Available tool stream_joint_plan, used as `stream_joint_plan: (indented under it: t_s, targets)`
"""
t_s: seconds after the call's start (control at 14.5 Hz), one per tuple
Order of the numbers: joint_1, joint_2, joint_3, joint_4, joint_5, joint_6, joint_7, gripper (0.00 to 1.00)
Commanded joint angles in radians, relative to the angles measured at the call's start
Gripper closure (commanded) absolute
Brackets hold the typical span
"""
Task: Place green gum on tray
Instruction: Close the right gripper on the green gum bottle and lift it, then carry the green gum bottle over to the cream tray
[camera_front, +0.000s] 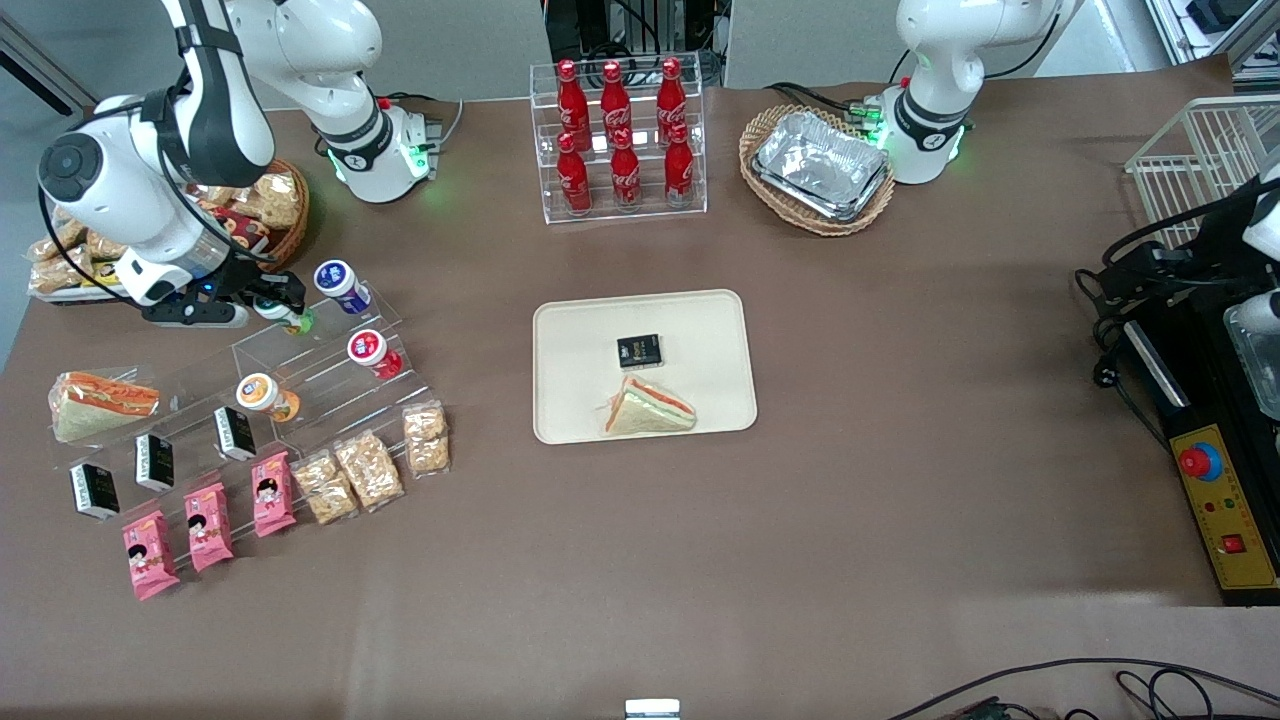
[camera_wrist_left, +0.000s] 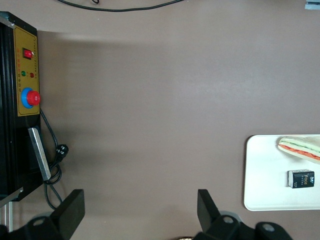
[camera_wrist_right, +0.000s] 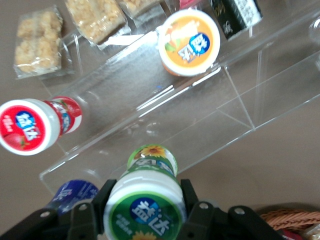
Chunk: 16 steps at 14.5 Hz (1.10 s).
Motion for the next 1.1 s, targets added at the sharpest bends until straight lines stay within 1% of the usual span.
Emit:
stream_joint_plan:
  t_s: [0.0,0.21,0.34,0.41,0.55,0.62,0.69,0.76,0.83,1.03]
  targets:
    - [-0.006,-0.027,-0.008,0.16,0.0,-0.203,-0.062,0.49]
    - [-0.005,-0.026,-0.007,0.352,-0.002,-0.405,-0.062,0.49]
    - [0.003,-0.019,-0.001,0.481,-0.002,-0.523,-0.057,0.51]
    - [0.005,-0.016,0.002,0.533,0.0,-0.565,-0.051,0.51]
    - [0.005,-0.015,0.048,0.604,0.006,-0.619,-0.036,0.51]
    - [0.005,-0.013,0.073,0.621,0.011,-0.634,0.011,0.51]
    - [0.005,-0.007,0.096,0.636,0.038,-0.645,0.059,0.51]
    - [0.005,0.002,0.114,0.655,0.084,-0.659,0.1,0.51]
    - [0.005,0.008,0.152,0.667,0.11,-0.665,0.152,0.51]
    - [0.005,0.025,0.333,0.678,0.126,-0.648,0.382,0.51]
